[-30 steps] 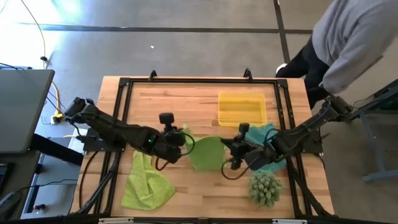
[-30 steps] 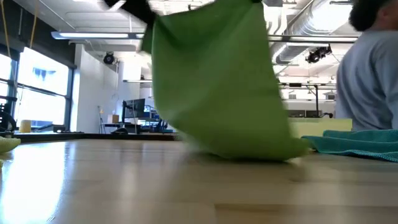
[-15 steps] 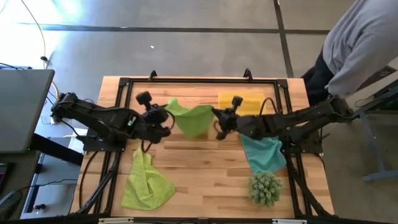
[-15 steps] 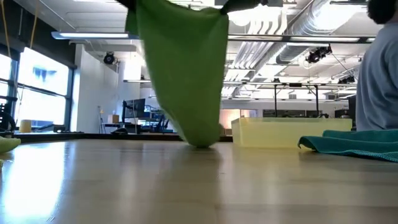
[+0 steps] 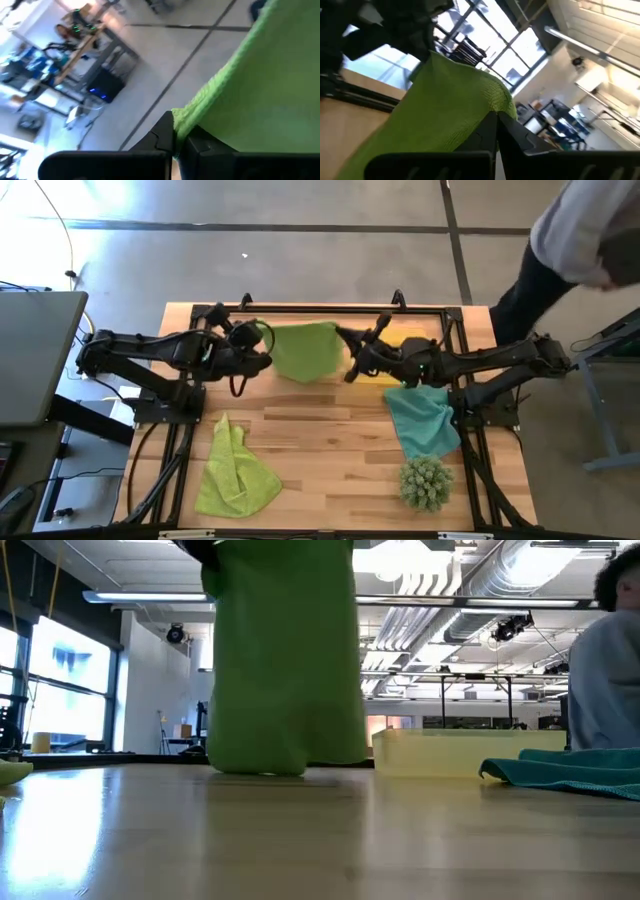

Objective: Roll microfiber towels into tight, uniform cylinder then place into a basket
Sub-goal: Fold the top green microfiber towel

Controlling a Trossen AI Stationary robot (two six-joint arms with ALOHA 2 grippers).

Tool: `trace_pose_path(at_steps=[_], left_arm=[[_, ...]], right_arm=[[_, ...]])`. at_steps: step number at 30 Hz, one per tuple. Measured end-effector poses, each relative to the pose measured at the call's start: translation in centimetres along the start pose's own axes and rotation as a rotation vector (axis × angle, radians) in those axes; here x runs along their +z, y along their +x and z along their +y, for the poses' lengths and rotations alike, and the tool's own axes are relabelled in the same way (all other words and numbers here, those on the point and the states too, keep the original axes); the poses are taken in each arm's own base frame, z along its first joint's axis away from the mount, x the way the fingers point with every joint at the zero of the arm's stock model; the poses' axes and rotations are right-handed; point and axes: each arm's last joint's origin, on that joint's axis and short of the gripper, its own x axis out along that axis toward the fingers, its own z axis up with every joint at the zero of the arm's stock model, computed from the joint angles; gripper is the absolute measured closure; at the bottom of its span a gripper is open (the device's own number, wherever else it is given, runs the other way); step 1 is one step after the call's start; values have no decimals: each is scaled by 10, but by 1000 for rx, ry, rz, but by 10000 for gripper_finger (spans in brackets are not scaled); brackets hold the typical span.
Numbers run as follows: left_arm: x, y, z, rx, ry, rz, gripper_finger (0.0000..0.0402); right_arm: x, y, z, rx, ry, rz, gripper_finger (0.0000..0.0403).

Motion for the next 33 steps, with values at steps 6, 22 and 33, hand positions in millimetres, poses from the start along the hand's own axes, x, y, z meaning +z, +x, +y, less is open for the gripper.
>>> trace_pose_path(at_steps=[6, 22, 33], left_arm=[[-1, 22, 15, 125, 13, 70, 401], [13, 48, 61, 418, 20, 110, 401], [-3, 29, 32, 113, 34, 100, 401]], right_arm=[[-21, 18, -20, -19, 72, 10, 403], [-72, 62, -77, -20, 153, -231, 402], [-80, 58, -40, 251, 319, -13, 402]])
